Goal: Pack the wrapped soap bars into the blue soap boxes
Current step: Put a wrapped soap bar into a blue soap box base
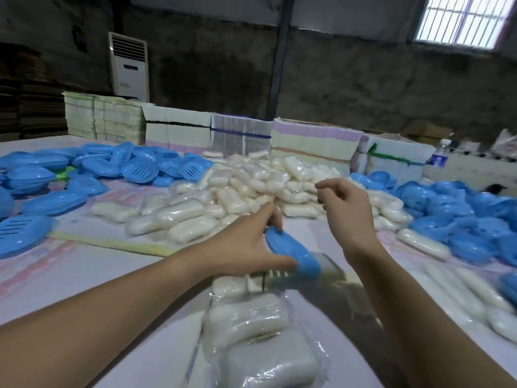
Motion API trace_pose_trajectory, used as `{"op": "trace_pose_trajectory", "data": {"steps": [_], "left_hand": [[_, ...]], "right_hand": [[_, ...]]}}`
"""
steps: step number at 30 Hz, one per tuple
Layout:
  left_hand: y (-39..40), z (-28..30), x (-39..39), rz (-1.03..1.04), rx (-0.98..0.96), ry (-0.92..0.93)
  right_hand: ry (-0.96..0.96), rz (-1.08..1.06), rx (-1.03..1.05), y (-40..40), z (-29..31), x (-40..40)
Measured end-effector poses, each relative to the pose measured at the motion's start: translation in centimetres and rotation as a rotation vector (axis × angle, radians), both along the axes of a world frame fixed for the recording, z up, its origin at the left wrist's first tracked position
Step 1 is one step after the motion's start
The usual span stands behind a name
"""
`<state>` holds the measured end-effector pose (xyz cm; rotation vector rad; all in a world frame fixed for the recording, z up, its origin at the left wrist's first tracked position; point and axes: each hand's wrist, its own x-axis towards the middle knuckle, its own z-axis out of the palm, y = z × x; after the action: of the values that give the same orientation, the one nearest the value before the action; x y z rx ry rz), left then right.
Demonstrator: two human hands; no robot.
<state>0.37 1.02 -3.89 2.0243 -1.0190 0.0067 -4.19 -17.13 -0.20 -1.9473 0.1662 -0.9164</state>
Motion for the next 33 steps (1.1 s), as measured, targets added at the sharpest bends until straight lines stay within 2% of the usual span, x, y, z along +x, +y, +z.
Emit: {"op": "trace_pose_trajectory", "data": {"steps": [2, 4, 7, 10, 14, 17, 25, 33], "left_hand": [[0.3, -0.2, 0.0, -0.036, 0.023, -0.035], [0.4, -0.4, 0.1, -0.044, 0.093, -0.065], [0.5, -0.8, 0.3, -0.026, 0.155, -0.036], [0.2, -0.9, 0.4, 0.002, 0.221, -0.041], [0.1, -0.8, 0.5, 0.014, 0.272, -0.027], [0.2, -0.7, 0.5, 0.01, 0.278, -0.026], [0.2, -0.4, 0.1, 0.006, 0.263, 0.01], [0.3, -0.1, -0.4, 0.008, 0.267, 0.008]], "right_hand": [[0.073, 0.04, -0.17, -0.3, 0.1, -0.3], [0.178, 0.092, -0.429, -0.8, 0.2, -0.7], [0.458, 0.223, -0.69, -1.2, 0.9, -1.4], [0.734, 0.279, -0.749, -1.8, 2.4, -2.8], [0.996, 0.289, -0.85, -3.4, 4.3, -6.0], [1.156, 0.291, -0.962, -4.0, 3.5, -7.7], [0.816, 0.338, -0.883, -5.0, 1.2, -7.4], [0.152, 0.26, -0.33, -5.7, 0.7, -7.5]]}}
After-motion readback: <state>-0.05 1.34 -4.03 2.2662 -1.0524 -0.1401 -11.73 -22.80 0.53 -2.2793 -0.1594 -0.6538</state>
